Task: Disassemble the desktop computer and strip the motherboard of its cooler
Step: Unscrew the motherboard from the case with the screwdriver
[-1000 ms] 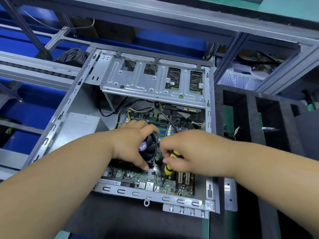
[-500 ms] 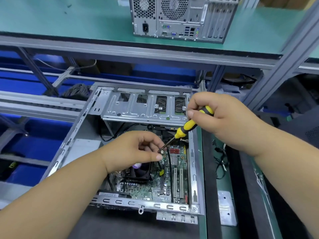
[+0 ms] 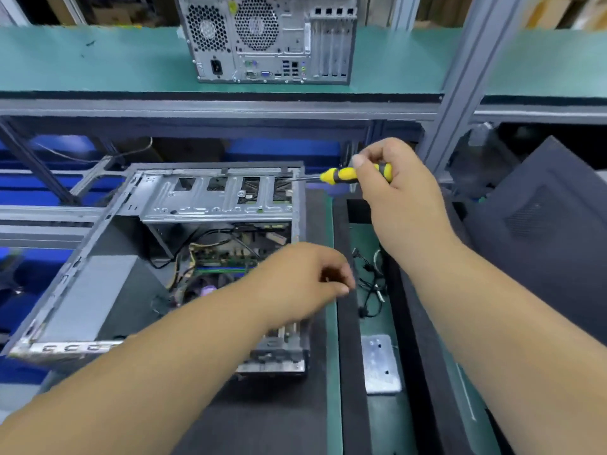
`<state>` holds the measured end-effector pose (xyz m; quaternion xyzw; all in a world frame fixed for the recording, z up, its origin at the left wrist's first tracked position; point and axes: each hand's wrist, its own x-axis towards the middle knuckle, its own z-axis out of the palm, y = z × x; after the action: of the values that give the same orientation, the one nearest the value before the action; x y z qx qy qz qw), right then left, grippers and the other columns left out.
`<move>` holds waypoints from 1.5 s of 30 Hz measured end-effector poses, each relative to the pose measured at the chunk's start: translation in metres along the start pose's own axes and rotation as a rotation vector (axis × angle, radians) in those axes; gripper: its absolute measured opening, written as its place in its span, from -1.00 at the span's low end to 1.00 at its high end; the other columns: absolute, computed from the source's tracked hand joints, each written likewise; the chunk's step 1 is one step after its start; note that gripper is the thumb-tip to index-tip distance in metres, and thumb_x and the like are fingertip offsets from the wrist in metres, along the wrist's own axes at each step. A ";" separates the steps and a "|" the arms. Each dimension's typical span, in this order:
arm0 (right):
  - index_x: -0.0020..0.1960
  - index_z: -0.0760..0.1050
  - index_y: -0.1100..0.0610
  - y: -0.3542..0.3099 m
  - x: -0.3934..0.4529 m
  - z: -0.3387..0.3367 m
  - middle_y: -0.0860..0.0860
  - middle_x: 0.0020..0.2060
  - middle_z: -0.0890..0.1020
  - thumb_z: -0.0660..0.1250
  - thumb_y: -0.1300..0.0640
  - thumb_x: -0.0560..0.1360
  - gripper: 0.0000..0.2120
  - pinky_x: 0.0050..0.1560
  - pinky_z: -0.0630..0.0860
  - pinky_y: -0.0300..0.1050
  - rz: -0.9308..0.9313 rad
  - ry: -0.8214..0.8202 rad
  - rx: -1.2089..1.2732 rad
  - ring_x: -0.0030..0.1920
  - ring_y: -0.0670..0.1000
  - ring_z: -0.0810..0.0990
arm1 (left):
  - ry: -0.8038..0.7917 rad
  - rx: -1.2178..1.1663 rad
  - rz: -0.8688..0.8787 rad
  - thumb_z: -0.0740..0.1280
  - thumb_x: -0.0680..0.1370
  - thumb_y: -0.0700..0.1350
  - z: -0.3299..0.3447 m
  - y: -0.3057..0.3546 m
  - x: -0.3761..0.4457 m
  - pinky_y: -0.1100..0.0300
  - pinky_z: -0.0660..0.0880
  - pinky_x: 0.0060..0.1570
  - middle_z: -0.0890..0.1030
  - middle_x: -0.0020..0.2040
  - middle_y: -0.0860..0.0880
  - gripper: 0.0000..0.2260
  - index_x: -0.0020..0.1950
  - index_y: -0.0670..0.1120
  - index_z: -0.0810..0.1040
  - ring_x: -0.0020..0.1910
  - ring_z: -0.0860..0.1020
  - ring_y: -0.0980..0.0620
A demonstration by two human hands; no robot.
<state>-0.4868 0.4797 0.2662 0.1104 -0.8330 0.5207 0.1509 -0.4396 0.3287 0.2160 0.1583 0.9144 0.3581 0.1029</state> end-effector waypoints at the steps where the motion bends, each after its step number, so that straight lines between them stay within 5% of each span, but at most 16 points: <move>1: -0.08 0.45 -0.03 0.003 -0.005 -0.006 -0.17 -0.40 0.46 0.22 -0.09 0.59 -0.84 -0.43 0.26 -0.32 0.030 0.013 0.026 -0.39 -0.16 0.35 | -0.045 0.100 0.034 0.40 0.51 -0.08 0.014 0.012 0.005 0.22 0.51 -0.01 0.64 -0.13 0.17 -0.91 -0.10 0.12 0.64 -0.11 0.58 0.17; 5: -0.06 0.46 0.02 0.015 -0.025 -0.035 -0.05 -0.38 0.45 0.22 -0.05 0.60 -0.83 -0.45 0.27 -0.28 0.107 0.064 0.104 -0.42 -0.13 0.34 | -0.067 0.326 0.004 0.34 0.51 -0.07 0.059 0.039 0.027 0.12 0.54 0.01 0.64 -0.02 0.08 -0.86 0.02 0.10 0.63 0.00 0.58 0.03; 10: -0.07 0.46 0.00 0.029 -0.042 -0.062 -0.03 -0.35 0.46 0.23 -0.04 0.59 -0.86 -0.36 0.31 -0.15 0.182 0.048 0.097 -0.39 -0.09 0.35 | -0.037 0.329 -0.048 0.36 0.51 -0.04 0.076 0.046 0.039 0.10 0.53 0.08 0.62 0.06 0.07 -0.77 0.15 0.13 0.59 0.08 0.57 0.01; 17: -0.09 0.47 -0.11 0.030 -0.047 -0.051 0.00 -0.30 0.51 0.22 -0.10 0.58 -0.87 -0.33 0.36 -0.17 0.192 -0.031 0.091 -0.39 -0.15 0.39 | 0.119 0.283 0.045 0.39 0.50 0.02 0.031 0.024 0.011 0.13 0.49 0.07 0.56 -0.04 0.16 -0.90 0.01 0.15 0.63 -0.02 0.52 0.15; 22: -0.09 0.49 -0.13 0.013 -0.038 -0.014 0.08 -0.27 0.54 0.22 -0.11 0.58 -0.87 -0.38 0.35 -0.23 0.168 -0.142 0.065 -0.39 -0.15 0.40 | 0.263 0.157 0.038 0.41 0.50 -0.05 -0.013 -0.011 -0.015 0.27 0.43 -0.10 0.56 -0.13 0.17 -0.93 -0.08 0.14 0.61 -0.13 0.51 0.24; 24: -0.08 0.51 -0.11 0.005 -0.033 0.003 0.07 -0.28 0.54 0.23 -0.10 0.58 -0.87 -0.39 0.34 -0.24 0.153 -0.208 0.030 -0.40 -0.14 0.40 | 0.266 0.133 -0.001 0.39 0.52 -0.03 -0.030 -0.030 -0.023 0.18 0.47 -0.10 0.58 -0.14 0.15 -0.97 -0.09 0.12 0.59 -0.13 0.53 0.19; 29: -0.05 0.51 -0.12 -0.016 -0.023 0.046 -0.11 -0.38 0.51 0.24 -0.10 0.58 -0.89 -0.41 0.33 -0.20 0.017 -0.460 -0.300 -0.43 -0.14 0.41 | 0.006 0.212 -0.092 0.22 0.61 0.09 -0.069 -0.080 -0.036 0.02 0.54 -0.10 0.59 -0.21 0.05 -0.82 -0.13 0.13 0.57 -0.25 0.55 0.07; 35: 0.12 0.54 -0.04 -0.048 -0.019 0.090 -0.03 -0.01 0.62 0.20 -0.06 0.56 -0.78 0.03 0.52 0.02 -0.238 -0.917 -0.972 0.01 0.05 0.56 | -0.290 0.438 0.022 0.34 0.53 0.06 -0.086 -0.119 -0.027 0.09 0.49 0.07 0.54 -0.01 0.11 -0.88 0.03 0.09 0.59 0.01 0.52 0.05; 39: -0.04 0.52 0.09 -0.056 -0.024 0.116 0.03 -0.20 0.55 0.20 0.06 0.55 -0.84 -0.05 0.56 0.01 -0.317 -1.218 -1.249 -0.12 0.13 0.56 | -0.404 0.541 0.141 0.40 0.48 0.05 -0.079 -0.124 -0.011 0.11 0.47 0.07 0.53 0.08 0.05 -0.77 0.13 0.10 0.57 0.09 0.52 -0.03; 43: -0.31 0.30 0.06 -0.052 -0.027 0.134 -0.04 -0.37 0.37 0.21 0.15 0.53 -0.76 -0.17 0.40 -0.06 -0.393 -1.363 -1.357 -0.31 0.04 0.42 | -0.469 0.559 0.146 0.41 0.48 -0.01 -0.063 -0.118 0.002 0.17 0.37 -0.19 0.49 -0.14 0.05 -0.76 0.12 0.00 0.53 -0.16 0.47 -0.04; 45: -0.33 0.29 0.03 -0.046 -0.028 0.139 -0.05 -0.37 0.37 0.20 0.12 0.54 -0.73 -0.07 0.45 -0.01 -0.387 -1.396 -1.344 -0.29 0.04 0.42 | -0.492 0.540 0.174 0.38 0.48 -0.08 -0.056 -0.117 0.008 0.18 0.37 -0.24 0.56 -0.12 -0.03 -0.77 0.13 -0.07 0.55 -0.21 0.47 -0.06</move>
<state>-0.4643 0.3356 0.2370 0.4184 -0.8251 -0.2763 -0.2603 -0.4888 0.2159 0.1757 0.3384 0.9068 0.0629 0.2434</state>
